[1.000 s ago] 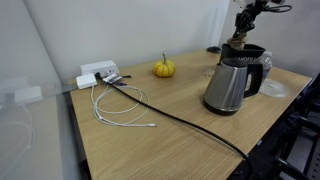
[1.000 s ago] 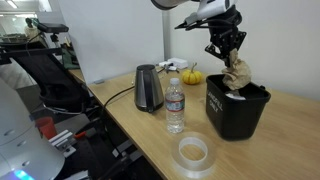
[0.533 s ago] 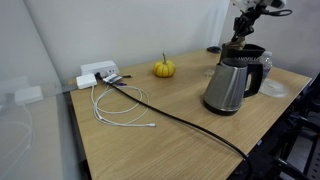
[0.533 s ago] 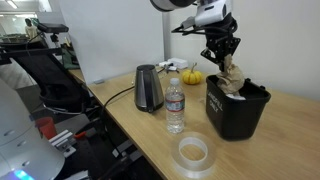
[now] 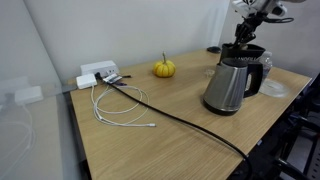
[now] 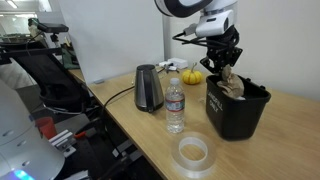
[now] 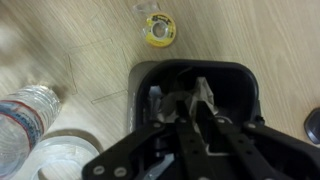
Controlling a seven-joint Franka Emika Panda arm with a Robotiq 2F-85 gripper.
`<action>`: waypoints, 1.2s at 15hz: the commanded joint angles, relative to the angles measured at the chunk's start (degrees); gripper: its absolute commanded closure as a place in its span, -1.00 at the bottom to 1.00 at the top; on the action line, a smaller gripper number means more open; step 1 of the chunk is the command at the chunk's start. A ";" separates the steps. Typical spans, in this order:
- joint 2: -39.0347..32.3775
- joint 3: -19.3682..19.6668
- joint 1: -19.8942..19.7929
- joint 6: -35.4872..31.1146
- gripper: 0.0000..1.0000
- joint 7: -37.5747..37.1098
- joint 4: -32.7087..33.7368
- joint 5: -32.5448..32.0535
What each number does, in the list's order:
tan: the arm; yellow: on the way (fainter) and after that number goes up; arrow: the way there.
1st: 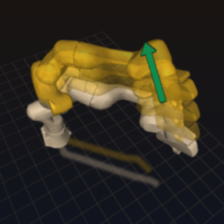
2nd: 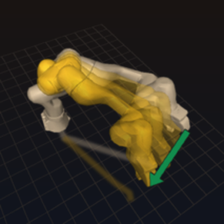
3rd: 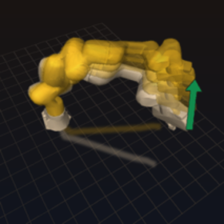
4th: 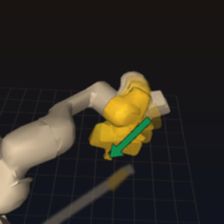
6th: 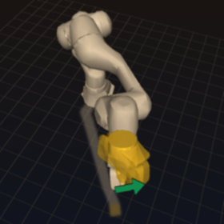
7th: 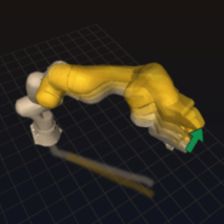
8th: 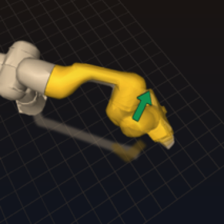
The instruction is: Put the brown paper in the black bin
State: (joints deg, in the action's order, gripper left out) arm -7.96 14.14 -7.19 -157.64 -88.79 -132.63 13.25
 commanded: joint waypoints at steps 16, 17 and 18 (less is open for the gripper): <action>10.80 1.06 0.01 -7.19 -1.00 -5.82 -0.57 -8.85; 11.69 0.79 0.29 -7.94 -1.00 -6.10 -0.58 -9.13; 12.49 0.40 0.54 -8.54 -1.00 -6.57 -0.41 -9.42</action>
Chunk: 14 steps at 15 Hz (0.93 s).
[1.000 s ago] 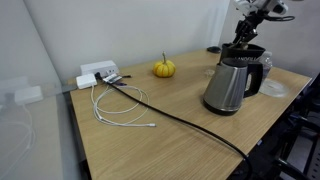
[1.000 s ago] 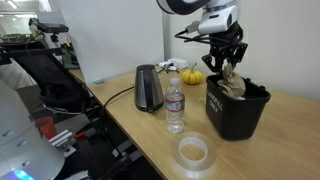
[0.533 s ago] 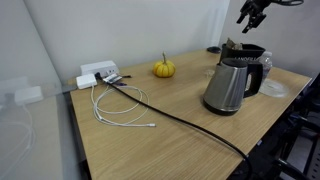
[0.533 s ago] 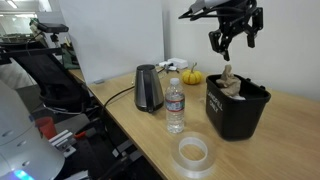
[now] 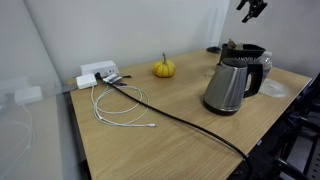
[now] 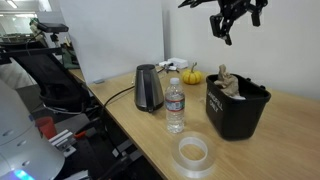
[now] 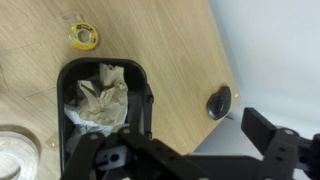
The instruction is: Put the brown paper in the black bin
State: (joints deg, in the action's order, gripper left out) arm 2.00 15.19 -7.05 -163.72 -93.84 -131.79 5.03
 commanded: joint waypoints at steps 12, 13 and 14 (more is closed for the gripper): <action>4.23 -1.52 1.14 -1.05 -1.00 -3.07 -0.08 -1.11; 4.23 -1.53 1.14 -1.05 -1.00 -3.08 -0.08 -1.11; 4.23 -1.53 1.14 -1.05 -1.00 -3.08 -0.08 -1.11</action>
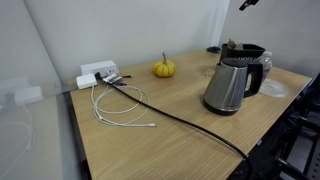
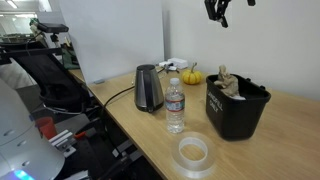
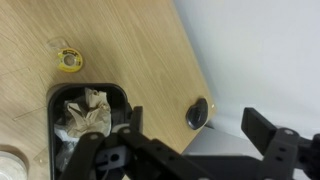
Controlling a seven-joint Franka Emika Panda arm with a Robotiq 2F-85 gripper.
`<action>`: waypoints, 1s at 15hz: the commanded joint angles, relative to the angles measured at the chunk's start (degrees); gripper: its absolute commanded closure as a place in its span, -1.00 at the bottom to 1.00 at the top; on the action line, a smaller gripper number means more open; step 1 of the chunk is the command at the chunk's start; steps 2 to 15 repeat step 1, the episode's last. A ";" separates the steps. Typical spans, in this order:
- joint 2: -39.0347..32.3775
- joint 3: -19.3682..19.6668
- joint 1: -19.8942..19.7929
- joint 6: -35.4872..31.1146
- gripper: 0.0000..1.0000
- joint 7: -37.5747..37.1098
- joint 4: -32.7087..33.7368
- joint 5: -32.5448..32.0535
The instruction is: Put the brown paper in the black bin
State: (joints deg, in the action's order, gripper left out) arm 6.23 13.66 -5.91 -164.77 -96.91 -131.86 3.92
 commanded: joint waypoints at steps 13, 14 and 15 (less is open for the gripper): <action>0.00 0.00 0.00 0.00 -1.00 0.00 0.00 0.00; 0.00 0.00 0.00 0.00 -1.00 0.00 0.00 0.00; 0.00 0.00 0.00 0.00 -1.00 0.00 0.00 0.00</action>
